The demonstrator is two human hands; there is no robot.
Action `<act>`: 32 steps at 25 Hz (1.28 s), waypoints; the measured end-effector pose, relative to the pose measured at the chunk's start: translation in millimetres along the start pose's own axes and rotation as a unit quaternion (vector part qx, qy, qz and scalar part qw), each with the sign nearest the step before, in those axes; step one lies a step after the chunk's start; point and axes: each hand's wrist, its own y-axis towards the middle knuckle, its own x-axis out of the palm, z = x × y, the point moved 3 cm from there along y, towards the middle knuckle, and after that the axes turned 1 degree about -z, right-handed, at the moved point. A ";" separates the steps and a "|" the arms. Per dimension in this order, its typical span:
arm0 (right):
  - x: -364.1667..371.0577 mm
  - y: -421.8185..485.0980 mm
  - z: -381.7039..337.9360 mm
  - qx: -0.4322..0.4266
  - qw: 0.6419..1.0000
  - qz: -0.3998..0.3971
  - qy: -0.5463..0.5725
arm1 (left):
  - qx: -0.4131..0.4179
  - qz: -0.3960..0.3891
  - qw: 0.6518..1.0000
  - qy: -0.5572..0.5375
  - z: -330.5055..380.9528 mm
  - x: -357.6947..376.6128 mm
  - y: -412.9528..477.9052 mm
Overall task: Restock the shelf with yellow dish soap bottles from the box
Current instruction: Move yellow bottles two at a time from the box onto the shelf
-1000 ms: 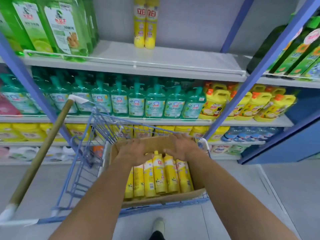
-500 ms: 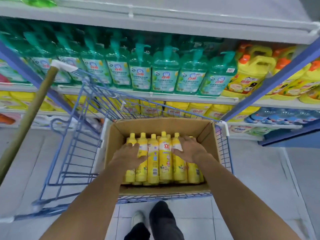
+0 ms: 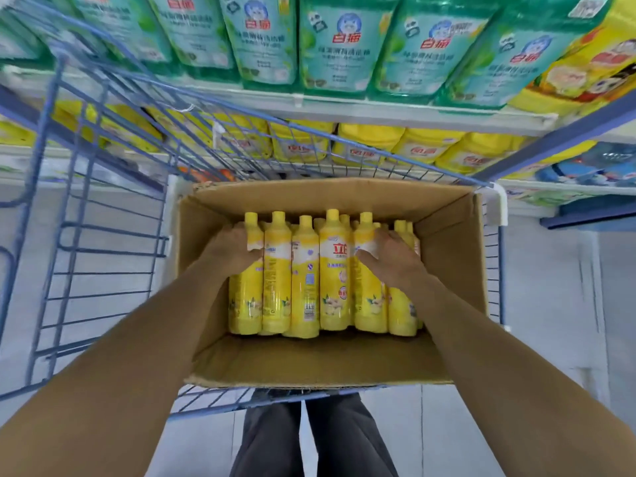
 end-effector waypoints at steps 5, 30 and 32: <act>6.1 22.6 -2.9 0.019 0.996 0.071 0.045 | -0.029 0.016 0.998 -0.052 -10.6 15.2 27.0; -229.4 -137.5 -136.8 -0.115 0.980 0.133 0.091 | 0.158 0.191 0.947 -0.204 90.4 -226.7 -165.0; -272.9 -168.0 -159.5 -0.147 0.968 0.182 0.091 | 0.189 0.240 0.933 -0.191 109.5 -273.9 -202.9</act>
